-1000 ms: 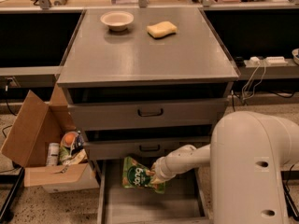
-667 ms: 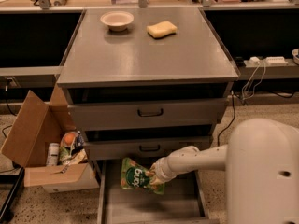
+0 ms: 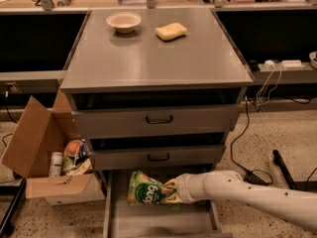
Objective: Pick green rice chip bag from bottom drawer and place on counter
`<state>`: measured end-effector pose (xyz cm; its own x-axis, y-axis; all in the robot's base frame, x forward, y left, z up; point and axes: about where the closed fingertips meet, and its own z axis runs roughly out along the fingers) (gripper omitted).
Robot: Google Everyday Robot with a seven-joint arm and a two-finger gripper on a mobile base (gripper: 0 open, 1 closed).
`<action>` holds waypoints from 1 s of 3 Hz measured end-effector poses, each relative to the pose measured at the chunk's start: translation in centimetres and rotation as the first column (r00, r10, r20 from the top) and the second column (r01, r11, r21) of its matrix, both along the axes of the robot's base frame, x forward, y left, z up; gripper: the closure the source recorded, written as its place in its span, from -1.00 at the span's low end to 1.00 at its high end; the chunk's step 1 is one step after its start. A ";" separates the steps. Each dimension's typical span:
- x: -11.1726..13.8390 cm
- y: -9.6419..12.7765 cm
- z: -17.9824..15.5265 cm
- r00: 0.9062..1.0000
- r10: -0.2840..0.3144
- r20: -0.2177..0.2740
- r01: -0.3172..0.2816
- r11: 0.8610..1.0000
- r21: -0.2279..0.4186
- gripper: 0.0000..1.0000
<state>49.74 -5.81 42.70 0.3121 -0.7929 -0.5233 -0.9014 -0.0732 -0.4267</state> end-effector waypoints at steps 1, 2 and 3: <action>0.0 0.3 -0.1 1.000 0.004 -0.005 -0.004 1.000 -0.001 1.00; 0.1 -0.3 0.8 1.000 -0.015 0.001 0.015 0.999 0.045 1.00; 1.5 -2.8 8.1 0.996 -0.041 0.077 0.030 0.991 0.129 1.00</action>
Offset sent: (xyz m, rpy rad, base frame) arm 0.0044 -0.0160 0.0270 0.1262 -0.0169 -0.0540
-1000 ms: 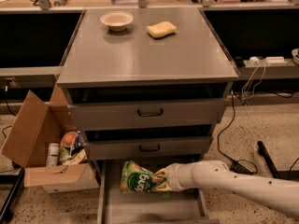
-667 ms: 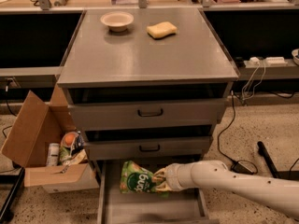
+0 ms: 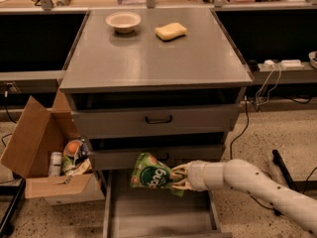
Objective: Pick green rice chip bag from bottom drawer and place on counter
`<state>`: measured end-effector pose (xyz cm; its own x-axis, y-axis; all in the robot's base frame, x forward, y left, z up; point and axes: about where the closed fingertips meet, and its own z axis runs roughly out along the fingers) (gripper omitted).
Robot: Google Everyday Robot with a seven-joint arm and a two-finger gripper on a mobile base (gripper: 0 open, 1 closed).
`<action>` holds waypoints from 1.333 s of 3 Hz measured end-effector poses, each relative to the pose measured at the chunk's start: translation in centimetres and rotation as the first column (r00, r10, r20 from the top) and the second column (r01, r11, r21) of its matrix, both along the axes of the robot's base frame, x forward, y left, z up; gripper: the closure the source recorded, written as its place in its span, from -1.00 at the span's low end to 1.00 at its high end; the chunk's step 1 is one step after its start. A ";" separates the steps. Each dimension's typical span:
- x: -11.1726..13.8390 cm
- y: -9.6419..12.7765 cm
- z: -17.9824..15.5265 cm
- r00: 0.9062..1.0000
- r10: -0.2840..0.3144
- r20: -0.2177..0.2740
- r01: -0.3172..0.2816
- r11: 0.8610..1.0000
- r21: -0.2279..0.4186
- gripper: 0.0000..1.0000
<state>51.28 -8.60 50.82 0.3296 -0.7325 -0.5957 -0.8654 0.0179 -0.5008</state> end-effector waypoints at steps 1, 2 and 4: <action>0.6 -1.7 6.3 0.994 -0.003 0.110 -0.005 0.998 0.067 1.00; 0.7 -1.6 6.6 0.994 0.004 0.106 -0.012 0.997 0.075 1.00; 2.7 -2.4 19.2 0.959 -0.001 0.283 0.015 0.999 -0.045 1.00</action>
Offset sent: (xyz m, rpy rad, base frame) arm 0.0053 -0.0138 0.0491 0.0551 -0.0820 -0.0012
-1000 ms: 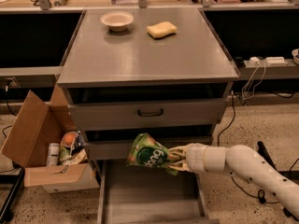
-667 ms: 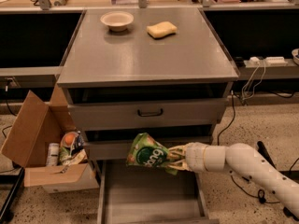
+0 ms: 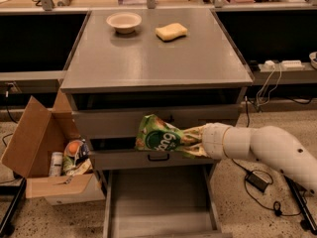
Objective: Pick green rice chip bag from bottom drawer and place on counter
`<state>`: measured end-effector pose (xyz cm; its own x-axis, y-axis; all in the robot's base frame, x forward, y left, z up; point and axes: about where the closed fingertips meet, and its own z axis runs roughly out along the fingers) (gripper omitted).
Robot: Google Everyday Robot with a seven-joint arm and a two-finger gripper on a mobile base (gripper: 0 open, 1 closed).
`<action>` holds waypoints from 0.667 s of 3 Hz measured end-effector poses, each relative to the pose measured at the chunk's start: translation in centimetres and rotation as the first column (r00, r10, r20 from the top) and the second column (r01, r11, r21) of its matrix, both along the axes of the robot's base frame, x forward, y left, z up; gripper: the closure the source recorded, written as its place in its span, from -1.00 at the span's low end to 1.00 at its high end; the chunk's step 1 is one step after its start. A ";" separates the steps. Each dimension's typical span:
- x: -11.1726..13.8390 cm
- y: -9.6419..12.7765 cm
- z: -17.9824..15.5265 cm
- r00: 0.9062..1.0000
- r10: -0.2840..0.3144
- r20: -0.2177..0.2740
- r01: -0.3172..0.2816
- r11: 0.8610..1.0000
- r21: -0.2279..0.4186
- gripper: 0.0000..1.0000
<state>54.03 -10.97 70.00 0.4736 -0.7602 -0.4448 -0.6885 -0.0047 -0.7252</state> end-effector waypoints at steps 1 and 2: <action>0.0 0.0 0.0 1.000 0.000 0.000 0.000 1.000 0.000 1.00; 0.8 -0.1 1.5 1.000 -0.002 0.022 0.003 0.999 -0.032 1.00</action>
Offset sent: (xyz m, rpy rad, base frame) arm 0.0190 -0.0072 0.0351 -0.0739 -0.0523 -0.0131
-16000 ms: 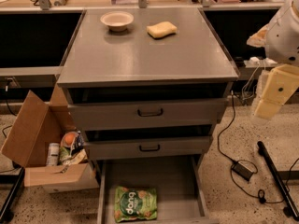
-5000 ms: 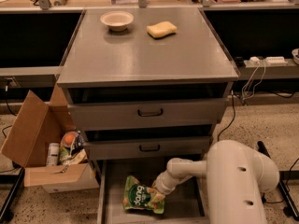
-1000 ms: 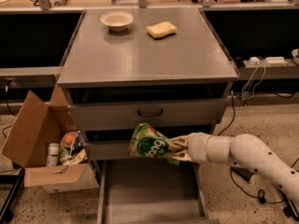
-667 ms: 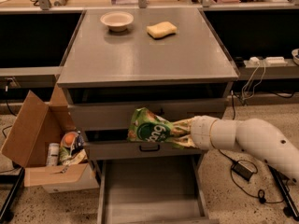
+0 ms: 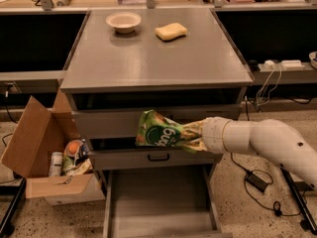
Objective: Pick green rice chip bag from bottom drawer and place on counter
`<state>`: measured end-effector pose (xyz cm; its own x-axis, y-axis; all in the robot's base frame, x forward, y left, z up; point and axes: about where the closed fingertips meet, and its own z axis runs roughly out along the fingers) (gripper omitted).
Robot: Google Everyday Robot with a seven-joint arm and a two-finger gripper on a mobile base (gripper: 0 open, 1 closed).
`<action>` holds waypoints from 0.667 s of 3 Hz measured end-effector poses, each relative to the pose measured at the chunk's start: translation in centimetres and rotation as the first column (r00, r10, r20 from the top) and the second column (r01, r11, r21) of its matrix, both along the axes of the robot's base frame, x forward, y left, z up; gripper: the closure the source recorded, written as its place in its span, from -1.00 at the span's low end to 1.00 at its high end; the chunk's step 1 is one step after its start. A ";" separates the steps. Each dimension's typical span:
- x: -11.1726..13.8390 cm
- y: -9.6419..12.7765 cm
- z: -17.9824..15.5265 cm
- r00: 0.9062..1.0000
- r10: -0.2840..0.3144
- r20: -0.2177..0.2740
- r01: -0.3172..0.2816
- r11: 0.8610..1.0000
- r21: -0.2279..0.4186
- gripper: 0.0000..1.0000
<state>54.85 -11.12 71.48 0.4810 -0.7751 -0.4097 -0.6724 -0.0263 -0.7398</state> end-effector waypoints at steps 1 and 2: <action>1.4 -0.2 5.9 0.996 -0.021 0.089 0.028 0.997 -0.074 1.00; 2.0 -0.1 10.5 0.986 -0.033 0.163 0.056 0.989 -0.136 1.00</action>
Offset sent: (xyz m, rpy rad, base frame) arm 0.0255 -0.0040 0.1632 -0.2207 -0.2493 -0.0759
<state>56.81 -11.25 81.98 0.4951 -0.8414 -0.2165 -0.5489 -0.1097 -0.8286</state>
